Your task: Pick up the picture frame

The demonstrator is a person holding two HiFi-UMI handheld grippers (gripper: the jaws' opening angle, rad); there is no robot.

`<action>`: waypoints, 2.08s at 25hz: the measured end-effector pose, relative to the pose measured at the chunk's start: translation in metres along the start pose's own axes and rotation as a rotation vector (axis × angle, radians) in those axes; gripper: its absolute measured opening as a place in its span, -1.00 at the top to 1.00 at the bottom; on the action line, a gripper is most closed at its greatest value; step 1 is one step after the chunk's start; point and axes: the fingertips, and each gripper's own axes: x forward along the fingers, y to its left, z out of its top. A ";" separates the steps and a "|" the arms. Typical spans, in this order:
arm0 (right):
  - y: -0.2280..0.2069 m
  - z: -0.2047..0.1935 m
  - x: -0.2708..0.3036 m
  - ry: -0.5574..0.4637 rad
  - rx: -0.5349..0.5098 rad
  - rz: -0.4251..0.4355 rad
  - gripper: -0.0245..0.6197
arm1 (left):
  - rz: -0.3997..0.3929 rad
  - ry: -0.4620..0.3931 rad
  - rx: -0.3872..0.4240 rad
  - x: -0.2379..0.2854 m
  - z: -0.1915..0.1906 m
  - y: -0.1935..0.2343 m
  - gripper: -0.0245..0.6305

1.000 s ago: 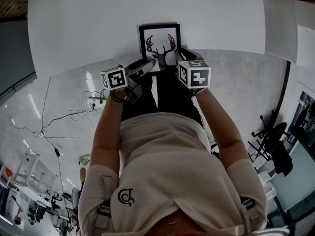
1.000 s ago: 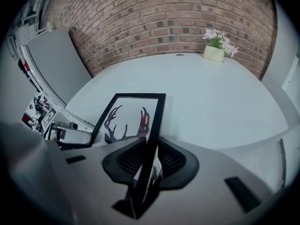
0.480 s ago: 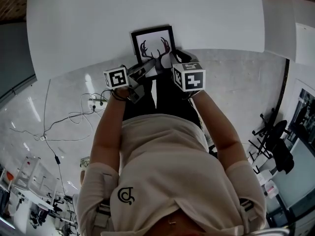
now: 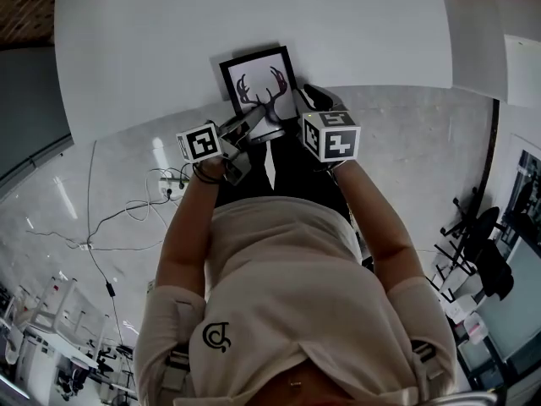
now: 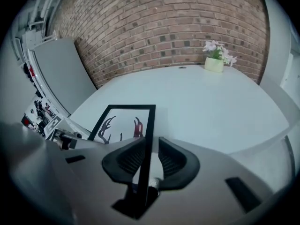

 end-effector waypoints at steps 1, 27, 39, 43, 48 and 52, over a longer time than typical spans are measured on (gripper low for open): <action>0.001 0.005 -0.002 -0.022 -0.009 -0.008 0.65 | 0.012 -0.005 0.032 -0.003 0.004 -0.002 0.85; 0.005 0.225 -0.096 -0.469 -0.194 0.159 0.90 | 0.376 -0.399 1.015 0.009 0.170 -0.221 0.85; 0.004 0.291 -0.136 -0.645 -0.284 0.164 0.90 | 0.527 -0.606 1.366 -0.007 0.215 -0.325 0.85; 0.005 0.307 -0.153 -0.705 -0.303 0.159 0.90 | 0.601 -0.638 1.498 -0.011 0.215 -0.350 0.85; 0.004 0.323 -0.177 -0.829 -0.374 0.109 0.90 | 0.644 -0.676 1.596 -0.012 0.213 -0.372 0.85; 0.002 0.327 -0.185 -0.866 -0.387 0.100 0.90 | 0.641 -0.688 1.607 -0.012 0.213 -0.378 0.85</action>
